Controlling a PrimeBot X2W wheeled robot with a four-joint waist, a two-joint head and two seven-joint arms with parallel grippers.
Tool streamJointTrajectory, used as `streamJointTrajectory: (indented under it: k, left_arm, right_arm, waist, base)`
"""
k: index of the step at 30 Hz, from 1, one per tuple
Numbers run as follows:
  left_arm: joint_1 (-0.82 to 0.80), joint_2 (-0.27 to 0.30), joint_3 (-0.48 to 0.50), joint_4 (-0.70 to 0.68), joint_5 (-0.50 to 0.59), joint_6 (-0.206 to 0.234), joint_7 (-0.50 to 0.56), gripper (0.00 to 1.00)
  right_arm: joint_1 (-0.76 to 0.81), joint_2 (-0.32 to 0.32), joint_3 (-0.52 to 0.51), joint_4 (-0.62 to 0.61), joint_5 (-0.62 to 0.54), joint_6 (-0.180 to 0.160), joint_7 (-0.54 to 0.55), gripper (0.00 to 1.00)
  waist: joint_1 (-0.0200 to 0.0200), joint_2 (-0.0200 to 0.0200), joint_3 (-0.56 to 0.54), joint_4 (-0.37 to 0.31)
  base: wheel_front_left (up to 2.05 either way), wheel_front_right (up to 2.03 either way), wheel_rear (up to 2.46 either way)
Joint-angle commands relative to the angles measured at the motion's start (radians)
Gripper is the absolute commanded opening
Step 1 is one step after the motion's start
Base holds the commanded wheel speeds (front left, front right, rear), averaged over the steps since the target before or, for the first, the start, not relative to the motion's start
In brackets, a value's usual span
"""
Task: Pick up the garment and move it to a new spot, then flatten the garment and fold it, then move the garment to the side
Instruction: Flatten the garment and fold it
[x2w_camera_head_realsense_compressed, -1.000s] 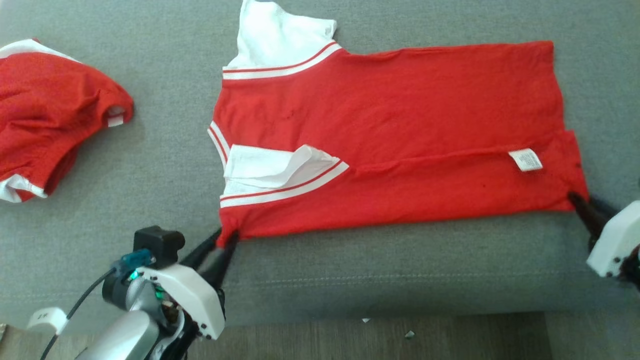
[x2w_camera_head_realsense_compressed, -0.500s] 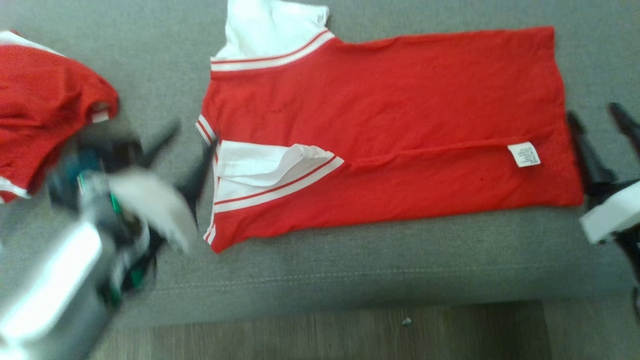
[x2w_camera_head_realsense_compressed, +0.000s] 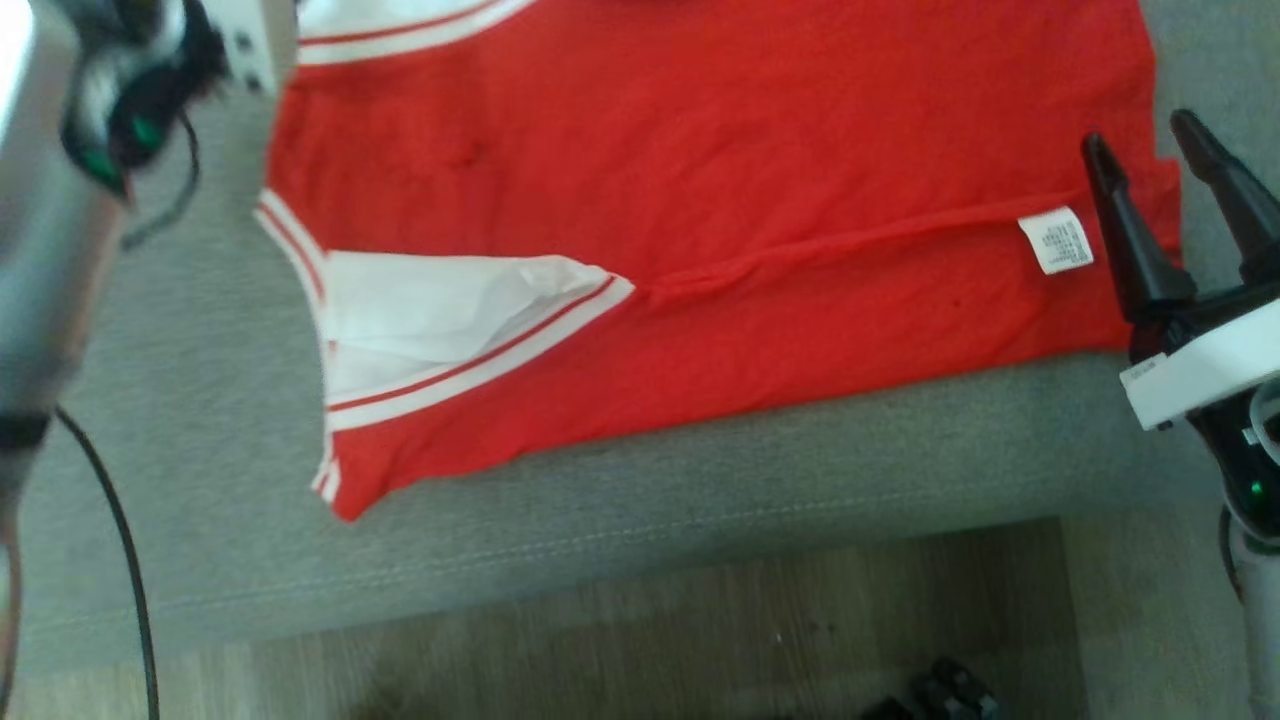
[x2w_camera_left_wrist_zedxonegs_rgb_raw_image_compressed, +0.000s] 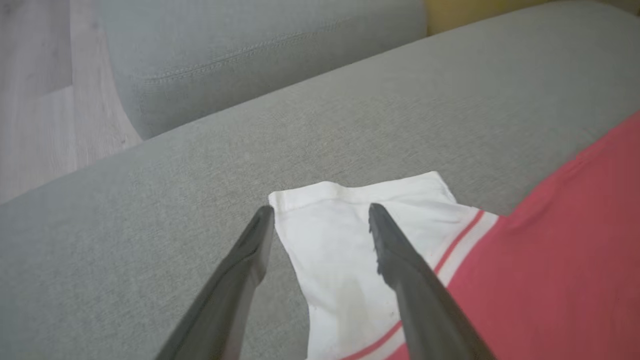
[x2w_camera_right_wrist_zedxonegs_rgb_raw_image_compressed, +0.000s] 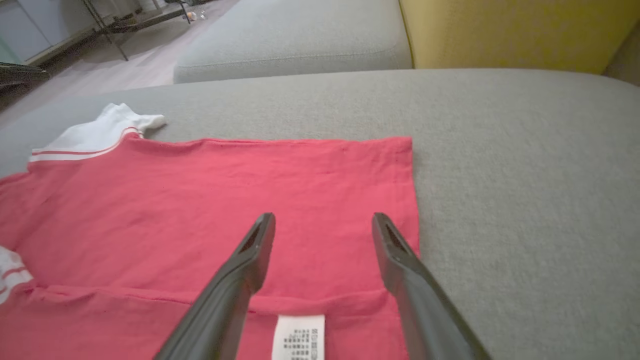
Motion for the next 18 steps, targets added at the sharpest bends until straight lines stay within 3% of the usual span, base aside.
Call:
streamJointTrajectory:
  k: [1,11,18]
  left_arm:
    - [-0.043,0.036,0.034,-0.02,0.01,0.001,0.007,1.0]
    - [-0.232,0.035,-0.034,0.219,0.138,0.02,0.038,1.0]
    - [-0.258,0.03,-0.05,0.306,0.145,0.002,0.031,1.0]
  right_arm:
    - [0.006,-0.003,0.013,-0.032,-0.003,0.006,-0.007,1.0]
    - [-0.008,0.035,0.031,-0.031,0.006,0.006,-0.076,1.0]
    - [-0.026,0.037,0.038,-0.009,0.006,0.006,-0.102,1.0]
  waist:
    - [-0.0001,0.0,0.043,-0.035]
    - [-0.0001,0.0,0.136,-0.076]
    - [-0.0001,0.0,0.148,-0.096]
  base:
    - [0.0,0.0,0.0]
    - [0.0,0.0,0.0]
    - [0.0,0.0,0.0]
